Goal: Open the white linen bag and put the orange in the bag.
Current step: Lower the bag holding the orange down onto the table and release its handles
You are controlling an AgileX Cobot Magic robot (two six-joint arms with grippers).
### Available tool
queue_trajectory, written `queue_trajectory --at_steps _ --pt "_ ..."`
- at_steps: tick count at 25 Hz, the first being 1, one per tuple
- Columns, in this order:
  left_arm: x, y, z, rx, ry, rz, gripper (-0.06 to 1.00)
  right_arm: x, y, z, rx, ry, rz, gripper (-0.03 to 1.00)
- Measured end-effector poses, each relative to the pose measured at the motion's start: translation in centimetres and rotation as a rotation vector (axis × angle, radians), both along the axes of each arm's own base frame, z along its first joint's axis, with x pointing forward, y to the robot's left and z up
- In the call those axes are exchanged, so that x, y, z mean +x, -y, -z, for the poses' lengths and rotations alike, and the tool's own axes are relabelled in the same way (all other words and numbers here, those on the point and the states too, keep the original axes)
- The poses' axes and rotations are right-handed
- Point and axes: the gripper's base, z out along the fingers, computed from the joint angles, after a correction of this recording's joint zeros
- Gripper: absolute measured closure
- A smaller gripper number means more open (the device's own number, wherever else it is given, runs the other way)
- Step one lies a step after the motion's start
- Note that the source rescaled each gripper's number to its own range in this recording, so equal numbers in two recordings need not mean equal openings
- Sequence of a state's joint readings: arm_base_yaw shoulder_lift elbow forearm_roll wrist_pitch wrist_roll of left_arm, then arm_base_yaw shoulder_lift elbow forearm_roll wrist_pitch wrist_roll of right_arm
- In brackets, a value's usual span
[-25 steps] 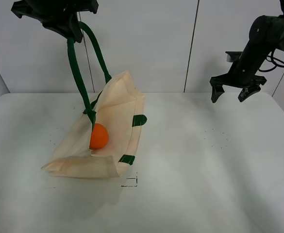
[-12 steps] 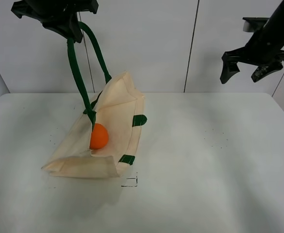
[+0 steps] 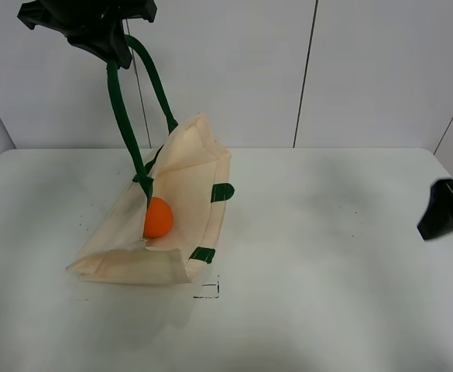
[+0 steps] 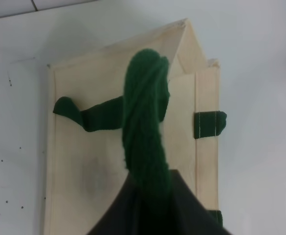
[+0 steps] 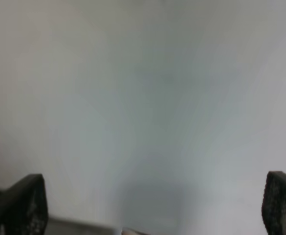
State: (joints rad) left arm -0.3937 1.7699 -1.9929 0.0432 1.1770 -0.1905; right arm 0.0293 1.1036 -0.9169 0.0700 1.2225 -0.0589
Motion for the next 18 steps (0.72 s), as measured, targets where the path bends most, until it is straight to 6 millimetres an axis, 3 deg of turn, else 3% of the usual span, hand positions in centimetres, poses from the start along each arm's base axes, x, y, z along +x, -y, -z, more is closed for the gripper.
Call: queue_trajectory --at_steps 3,8,13,18 --pt "0.0 0.0 0.0 0.000 0.000 0.000 0.94 -5.4 0.2 1.1 0.002 0.069 0.000 -0.03" --pt "0.0 0.0 0.0 0.001 -0.002 0.000 0.94 -11.5 0.4 2.7 0.009 0.336 0.006 -0.03" --pt "0.0 0.0 0.0 0.001 -0.002 0.001 0.94 -15.4 0.5 2.2 0.021 0.689 0.014 -0.03" --pt "0.0 0.0 0.0 0.003 -0.002 0.003 0.94 -17.9 0.8 2.4 0.020 0.837 0.043 -0.03"
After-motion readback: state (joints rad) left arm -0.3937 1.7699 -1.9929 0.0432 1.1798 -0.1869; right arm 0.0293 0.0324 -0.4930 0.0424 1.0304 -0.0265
